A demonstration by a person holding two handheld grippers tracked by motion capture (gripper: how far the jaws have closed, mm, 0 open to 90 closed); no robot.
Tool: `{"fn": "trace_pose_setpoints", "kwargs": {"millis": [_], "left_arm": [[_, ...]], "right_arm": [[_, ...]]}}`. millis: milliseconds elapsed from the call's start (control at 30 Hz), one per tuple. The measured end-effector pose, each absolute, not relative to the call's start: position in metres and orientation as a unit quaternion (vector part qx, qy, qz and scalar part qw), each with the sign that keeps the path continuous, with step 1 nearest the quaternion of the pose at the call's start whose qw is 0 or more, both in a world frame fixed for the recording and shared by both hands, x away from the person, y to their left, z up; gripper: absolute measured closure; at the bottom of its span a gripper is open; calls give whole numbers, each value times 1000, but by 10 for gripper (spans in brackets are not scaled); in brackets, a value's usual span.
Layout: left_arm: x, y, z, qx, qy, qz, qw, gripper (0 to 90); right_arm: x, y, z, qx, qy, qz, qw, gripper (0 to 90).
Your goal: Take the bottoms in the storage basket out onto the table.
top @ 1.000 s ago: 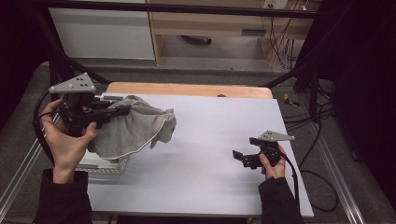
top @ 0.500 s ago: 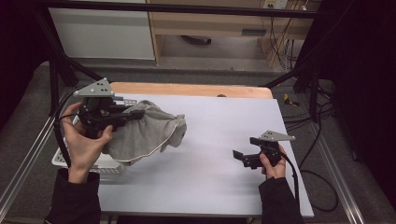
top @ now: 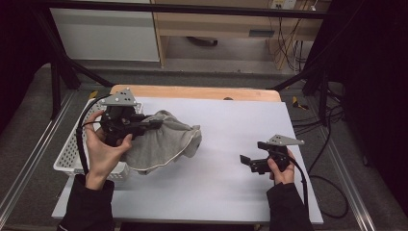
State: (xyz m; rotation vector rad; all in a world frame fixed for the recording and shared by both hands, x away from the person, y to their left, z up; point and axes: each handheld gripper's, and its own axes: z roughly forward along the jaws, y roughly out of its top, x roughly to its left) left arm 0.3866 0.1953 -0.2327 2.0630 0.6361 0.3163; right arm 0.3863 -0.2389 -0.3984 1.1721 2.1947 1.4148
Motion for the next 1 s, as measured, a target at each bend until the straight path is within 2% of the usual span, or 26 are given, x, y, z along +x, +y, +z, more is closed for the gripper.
{"fn": "trace_pose_setpoints", "kwargs": {"millis": [1000], "left_arm": [[396,160,-274,858,250,104,436,780]], "right_arm": [[386,-239,-399,406,759,489,139,35]]}}
